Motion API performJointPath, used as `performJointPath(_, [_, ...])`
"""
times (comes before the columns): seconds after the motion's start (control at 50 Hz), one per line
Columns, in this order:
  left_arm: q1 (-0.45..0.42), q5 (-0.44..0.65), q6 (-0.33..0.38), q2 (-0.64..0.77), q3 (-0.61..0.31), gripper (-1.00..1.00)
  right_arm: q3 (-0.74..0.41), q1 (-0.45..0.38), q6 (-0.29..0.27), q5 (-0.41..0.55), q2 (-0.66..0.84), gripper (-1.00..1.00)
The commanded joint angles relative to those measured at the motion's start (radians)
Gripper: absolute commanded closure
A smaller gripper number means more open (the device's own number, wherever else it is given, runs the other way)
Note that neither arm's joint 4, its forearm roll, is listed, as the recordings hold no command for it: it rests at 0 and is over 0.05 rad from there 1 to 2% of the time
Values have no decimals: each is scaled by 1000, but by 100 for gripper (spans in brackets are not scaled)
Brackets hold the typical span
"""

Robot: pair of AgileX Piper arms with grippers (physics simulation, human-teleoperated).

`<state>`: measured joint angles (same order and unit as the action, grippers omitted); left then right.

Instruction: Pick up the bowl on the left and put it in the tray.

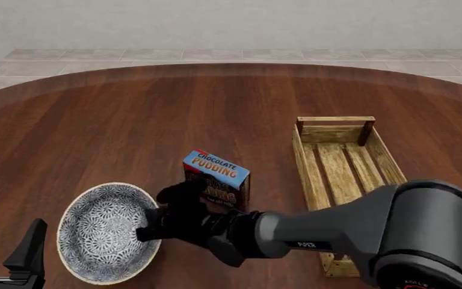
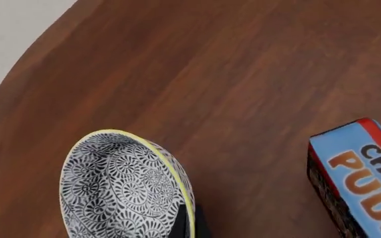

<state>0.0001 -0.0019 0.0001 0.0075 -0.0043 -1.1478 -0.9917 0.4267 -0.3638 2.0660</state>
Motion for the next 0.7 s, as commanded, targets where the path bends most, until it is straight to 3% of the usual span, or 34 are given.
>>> performJointPath(0.02, [0,0,0,0,0,-100,88,-24,-101,-2,-146,100])
performJointPath(0.12, [0,0,0,0,0,-100,129,5,-174,-10,-223,100])
performJointPath(0.38, [0,0,0,0,0,-100,176,24,-231,-23,-298,100])
performJointPath(0.6, [0,0,0,0,0,-100,258,85,-369,-60,-407,100])
performJointPath(0.7, [0,0,0,0,0,-100,273,90,-376,-58,-430,100])
